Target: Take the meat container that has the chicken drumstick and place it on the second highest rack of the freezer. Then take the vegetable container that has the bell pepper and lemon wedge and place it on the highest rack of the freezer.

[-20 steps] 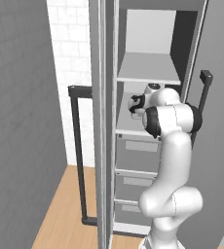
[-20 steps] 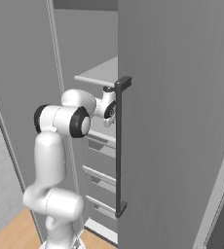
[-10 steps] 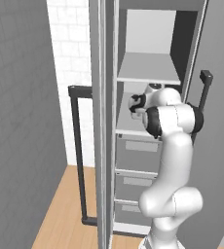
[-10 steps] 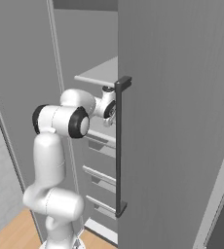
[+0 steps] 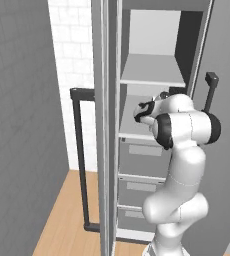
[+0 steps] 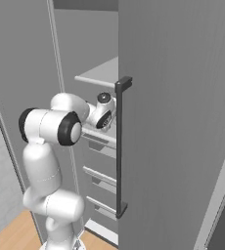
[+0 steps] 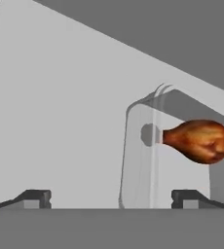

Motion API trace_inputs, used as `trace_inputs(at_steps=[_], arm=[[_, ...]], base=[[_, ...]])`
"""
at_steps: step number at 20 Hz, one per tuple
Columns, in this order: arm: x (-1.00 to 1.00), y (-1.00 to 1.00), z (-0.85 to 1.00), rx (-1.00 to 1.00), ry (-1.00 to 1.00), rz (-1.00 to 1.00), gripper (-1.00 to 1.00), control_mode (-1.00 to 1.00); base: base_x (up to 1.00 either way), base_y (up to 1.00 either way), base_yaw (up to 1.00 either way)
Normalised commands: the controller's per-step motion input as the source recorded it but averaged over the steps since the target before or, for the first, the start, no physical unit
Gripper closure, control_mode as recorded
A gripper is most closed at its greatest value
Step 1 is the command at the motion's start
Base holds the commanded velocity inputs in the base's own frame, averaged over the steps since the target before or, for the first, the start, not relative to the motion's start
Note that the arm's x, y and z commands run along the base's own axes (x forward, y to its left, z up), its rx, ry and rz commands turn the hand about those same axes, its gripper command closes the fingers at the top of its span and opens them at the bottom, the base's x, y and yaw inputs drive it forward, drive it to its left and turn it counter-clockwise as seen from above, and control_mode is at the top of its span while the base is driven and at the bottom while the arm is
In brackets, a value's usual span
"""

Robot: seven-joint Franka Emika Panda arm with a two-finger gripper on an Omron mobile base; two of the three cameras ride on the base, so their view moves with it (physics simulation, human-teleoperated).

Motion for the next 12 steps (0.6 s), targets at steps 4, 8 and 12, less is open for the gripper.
trace_inputs(at_steps=[4,8,12], arm=[[-0.11,0.17,0.64,0.0,0.0,-0.07,-1.0,-1.0],[-0.07,0.09,0.74,0.0,0.02,-0.05,-1.0,-1.0],[-0.45,0.19,0.36,0.0,0.04,-0.04,-1.0,-1.0]], base=[[0.0,0.0,0.0],[0.0,0.0,0.0],[0.0,0.0,0.0]])
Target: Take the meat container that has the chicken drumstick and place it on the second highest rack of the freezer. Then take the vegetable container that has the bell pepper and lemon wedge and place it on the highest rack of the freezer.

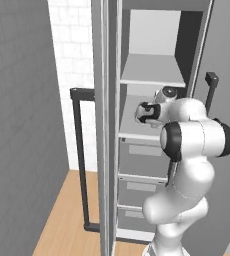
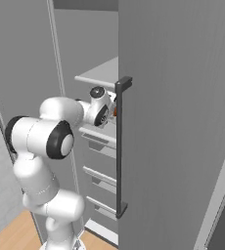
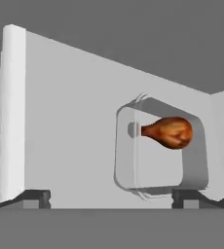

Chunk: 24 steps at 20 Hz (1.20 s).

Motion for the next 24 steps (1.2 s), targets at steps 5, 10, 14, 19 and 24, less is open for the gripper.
trace_inputs(at_steps=[5,10,14,19,24], arm=[[-0.79,0.23,0.13,0.0,0.09,-0.05,-1.0,-1.0],[-0.61,0.16,0.52,0.01,0.16,-0.06,-1.0,-1.0],[-0.72,0.05,0.56,0.04,0.18,-0.1,-1.0,-1.0],[-0.89,0.06,0.37,0.1,0.12,-0.14,-1.0,-1.0],[-0.99,0.2,0.22,0.13,0.07,-0.24,-1.0,-1.0]], base=[[0.0,0.0,0.0],[0.0,0.0,0.0],[0.0,0.0,0.0],[0.0,0.0,0.0],[0.0,0.0,0.0]])
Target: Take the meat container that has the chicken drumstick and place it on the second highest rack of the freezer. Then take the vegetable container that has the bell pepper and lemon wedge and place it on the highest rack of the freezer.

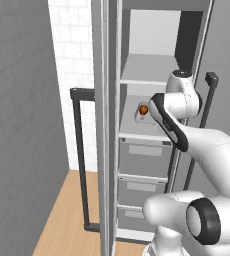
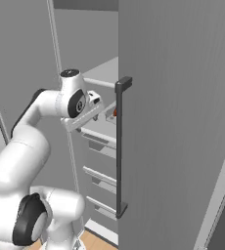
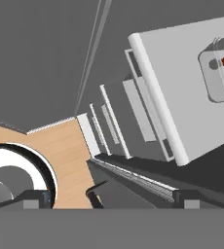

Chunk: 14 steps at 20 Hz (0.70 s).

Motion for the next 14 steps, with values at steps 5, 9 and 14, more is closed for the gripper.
trace_inputs(at_steps=[5,9,14], arm=[[-0.9,0.19,0.16,0.09,0.0,-0.26,-1.0,-1.0],[-1.0,0.03,0.33,0.05,0.0,-0.31,-1.0,-1.0],[-0.98,0.07,0.37,0.11,0.0,-0.34,-1.0,-1.0]], base=[[0.0,0.0,0.0],[0.0,0.0,0.0],[0.0,0.0,0.0]])
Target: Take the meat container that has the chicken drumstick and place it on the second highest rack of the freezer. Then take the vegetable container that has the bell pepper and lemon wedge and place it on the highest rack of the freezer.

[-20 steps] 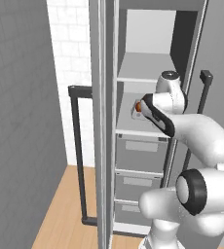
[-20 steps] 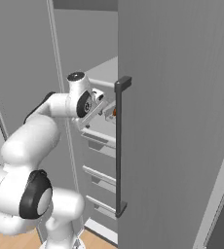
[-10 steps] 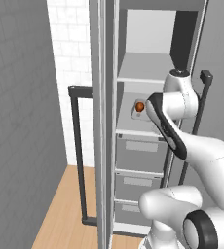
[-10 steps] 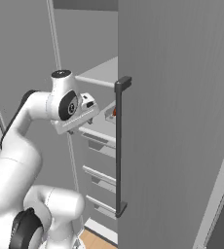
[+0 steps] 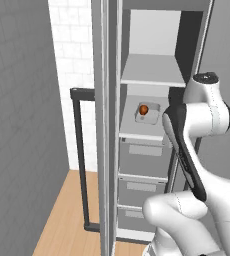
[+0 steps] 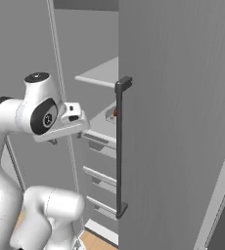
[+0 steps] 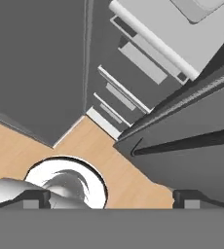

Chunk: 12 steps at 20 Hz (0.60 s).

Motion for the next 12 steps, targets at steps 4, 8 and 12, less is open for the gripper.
trace_inputs(at_steps=[4,8,12], arm=[[-0.82,0.0,0.27,0.18,0.0,-0.33,-1.0,-1.0],[-0.64,0.06,0.08,0.14,-0.04,-0.41,-1.0,-1.0],[-0.05,0.19,0.06,0.0,-0.06,-0.37,-1.0,-1.0]], base=[[0.0,0.0,0.0],[0.0,0.0,0.0],[0.0,0.0,0.0]])
